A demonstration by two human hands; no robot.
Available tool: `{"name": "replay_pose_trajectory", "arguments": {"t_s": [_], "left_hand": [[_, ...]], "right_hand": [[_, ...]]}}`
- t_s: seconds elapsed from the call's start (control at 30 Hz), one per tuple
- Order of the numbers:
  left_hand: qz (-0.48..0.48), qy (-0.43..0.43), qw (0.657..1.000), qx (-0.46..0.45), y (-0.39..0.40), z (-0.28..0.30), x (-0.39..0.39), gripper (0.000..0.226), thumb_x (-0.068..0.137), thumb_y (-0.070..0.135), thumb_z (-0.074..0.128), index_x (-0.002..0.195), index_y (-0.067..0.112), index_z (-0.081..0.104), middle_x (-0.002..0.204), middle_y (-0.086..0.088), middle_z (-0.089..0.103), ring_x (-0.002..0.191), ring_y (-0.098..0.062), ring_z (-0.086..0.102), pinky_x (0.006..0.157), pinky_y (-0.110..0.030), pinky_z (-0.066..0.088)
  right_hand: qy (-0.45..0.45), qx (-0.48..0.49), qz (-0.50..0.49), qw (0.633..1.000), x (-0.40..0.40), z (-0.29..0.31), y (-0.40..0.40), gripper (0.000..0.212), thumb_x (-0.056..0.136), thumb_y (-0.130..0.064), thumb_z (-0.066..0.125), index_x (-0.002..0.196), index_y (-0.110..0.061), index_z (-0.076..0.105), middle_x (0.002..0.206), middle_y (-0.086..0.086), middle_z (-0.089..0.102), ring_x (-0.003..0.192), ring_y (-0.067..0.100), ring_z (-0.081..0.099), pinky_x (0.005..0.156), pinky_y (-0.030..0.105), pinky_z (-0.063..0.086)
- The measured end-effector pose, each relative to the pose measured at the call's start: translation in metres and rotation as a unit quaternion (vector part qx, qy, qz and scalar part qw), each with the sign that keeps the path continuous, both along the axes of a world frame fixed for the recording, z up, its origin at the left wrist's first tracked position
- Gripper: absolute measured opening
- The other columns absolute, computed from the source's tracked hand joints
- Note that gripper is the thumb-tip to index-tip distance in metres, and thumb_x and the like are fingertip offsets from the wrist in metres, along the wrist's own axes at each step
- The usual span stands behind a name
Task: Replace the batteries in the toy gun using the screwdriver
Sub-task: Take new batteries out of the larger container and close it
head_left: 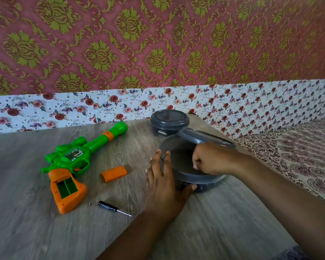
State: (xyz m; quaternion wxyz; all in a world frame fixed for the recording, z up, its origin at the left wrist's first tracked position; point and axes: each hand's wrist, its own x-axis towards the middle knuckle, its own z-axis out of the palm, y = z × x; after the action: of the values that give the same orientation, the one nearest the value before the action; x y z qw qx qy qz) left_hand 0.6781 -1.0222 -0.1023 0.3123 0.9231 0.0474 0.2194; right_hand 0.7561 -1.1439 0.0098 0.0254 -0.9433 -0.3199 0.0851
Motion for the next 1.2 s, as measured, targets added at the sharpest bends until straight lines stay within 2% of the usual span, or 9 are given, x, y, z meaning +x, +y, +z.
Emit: {"name": "replay_pose_trajectory", "arguments": {"t_s": [0.1, 0.23, 0.4, 0.5, 0.57, 0.87, 1.0, 1.1, 1.2], "left_hand": [[0.012, 0.003, 1.0, -0.011, 0.002, 0.0, 0.001, 0.108, 0.058, 0.077, 0.028, 0.15, 0.027, 0.005, 0.158, -0.003, -0.007, 0.146, -0.022, -0.004, 0.119, -0.046, 0.01], [0.017, 0.009, 1.0, -0.015, 0.001, 0.0, 0.001, 0.102, 0.058, 0.077, 0.033, 0.147, 0.03, 0.014, 0.156, 0.003, -0.006, 0.145, -0.02, -0.002, 0.119, -0.044, 0.012], [0.019, 0.002, 1.0, -0.017, 0.0, -0.002, 0.002, 0.09, 0.058, 0.076, 0.035, 0.135, 0.03, 0.025, 0.155, 0.002, -0.001, 0.143, -0.021, 0.008, 0.116, -0.045, 0.019], [0.017, -0.001, 1.0, -0.011, 0.0, -0.003, 0.002, 0.087, 0.058, 0.076, 0.033, 0.131, 0.031, 0.025, 0.155, 0.002, -0.001, 0.143, -0.02, 0.007, 0.116, -0.046, 0.02], [0.017, -0.009, 1.0, -0.013, 0.001, -0.005, 0.002, 0.085, 0.059, 0.076, 0.034, 0.129, 0.03, 0.028, 0.155, 0.001, 0.002, 0.143, -0.02, 0.009, 0.115, -0.046, 0.022], [0.02, -0.008, 1.0, -0.015, 0.001, -0.003, 0.001, 0.09, 0.057, 0.077, 0.032, 0.132, 0.027, 0.031, 0.155, 0.001, 0.004, 0.142, -0.021, 0.013, 0.115, -0.044, 0.023], [0.015, 0.004, 1.0, -0.011, 0.001, -0.003, 0.001, 0.09, 0.058, 0.078, 0.032, 0.133, 0.028, 0.028, 0.155, 0.004, 0.0, 0.143, -0.02, 0.009, 0.116, -0.044, 0.021], [0.012, 0.004, 1.0, -0.01, 0.001, -0.003, 0.001, 0.09, 0.058, 0.078, 0.032, 0.133, 0.027, 0.026, 0.154, 0.005, -0.001, 0.143, -0.019, 0.008, 0.116, -0.045, 0.021], [0.013, 0.007, 1.0, -0.01, 0.001, -0.002, 0.001, 0.091, 0.058, 0.079, 0.031, 0.133, 0.028, 0.025, 0.155, 0.004, -0.002, 0.143, -0.019, 0.006, 0.117, -0.045, 0.019]], "right_hand": [[0.0, -0.093, -0.019, 0.995, 0.0, -0.001, 0.016, 0.018, 0.089, -0.004, 0.05, 0.105, -0.005, 0.058, 0.1, 0.012, 0.062, 0.089, 0.024, 0.059, 0.074, 0.032, 0.047], [0.023, -0.197, -0.055, 0.979, 0.004, -0.004, 0.03, 0.033, 0.088, -0.006, 0.05, 0.121, -0.003, 0.054, 0.116, 0.016, 0.06, 0.102, 0.028, 0.059, 0.076, 0.031, 0.043], [0.022, -0.23, -0.067, 0.971, 0.009, -0.008, 0.029, 0.024, 0.09, -0.013, 0.046, 0.108, -0.006, 0.06, 0.092, 0.01, 0.056, 0.083, 0.024, 0.054, 0.073, 0.032, 0.043], [0.054, -0.218, -0.067, 0.972, 0.008, -0.008, 0.032, 0.016, 0.09, -0.009, 0.045, 0.096, -0.007, 0.059, 0.075, 0.007, 0.051, 0.07, 0.02, 0.051, 0.07, 0.031, 0.041], [0.074, -0.211, -0.058, 0.973, 0.006, -0.005, 0.036, 0.019, 0.09, -0.007, 0.044, 0.101, -0.005, 0.06, 0.07, 0.005, 0.048, 0.074, 0.021, 0.051, 0.071, 0.03, 0.04], [0.138, -0.171, -0.062, 0.974, 0.004, -0.001, 0.037, 0.037, 0.081, -0.017, 0.066, 0.114, -0.002, 0.059, 0.089, 0.008, 0.059, 0.076, 0.018, 0.054, 0.062, 0.024, 0.043], [0.155, -0.135, -0.058, 0.977, 0.002, 0.001, 0.036, 0.042, 0.078, -0.013, 0.069, 0.115, -0.002, 0.054, 0.08, 0.005, 0.052, 0.068, 0.016, 0.052, 0.054, 0.023, 0.042], [0.166, -0.094, -0.043, 0.981, 0.004, -0.001, 0.036, 0.036, 0.074, -0.008, 0.071, 0.106, -0.004, 0.056, 0.093, 0.012, 0.06, 0.081, 0.024, 0.059, 0.062, 0.028, 0.046], [0.145, -0.039, -0.018, 0.988, 0.008, -0.007, 0.036, 0.013, 0.074, -0.006, 0.068, 0.08, -0.013, 0.058, 0.079, 0.006, 0.061, 0.073, 0.02, 0.059, 0.06, 0.027, 0.046]]}}
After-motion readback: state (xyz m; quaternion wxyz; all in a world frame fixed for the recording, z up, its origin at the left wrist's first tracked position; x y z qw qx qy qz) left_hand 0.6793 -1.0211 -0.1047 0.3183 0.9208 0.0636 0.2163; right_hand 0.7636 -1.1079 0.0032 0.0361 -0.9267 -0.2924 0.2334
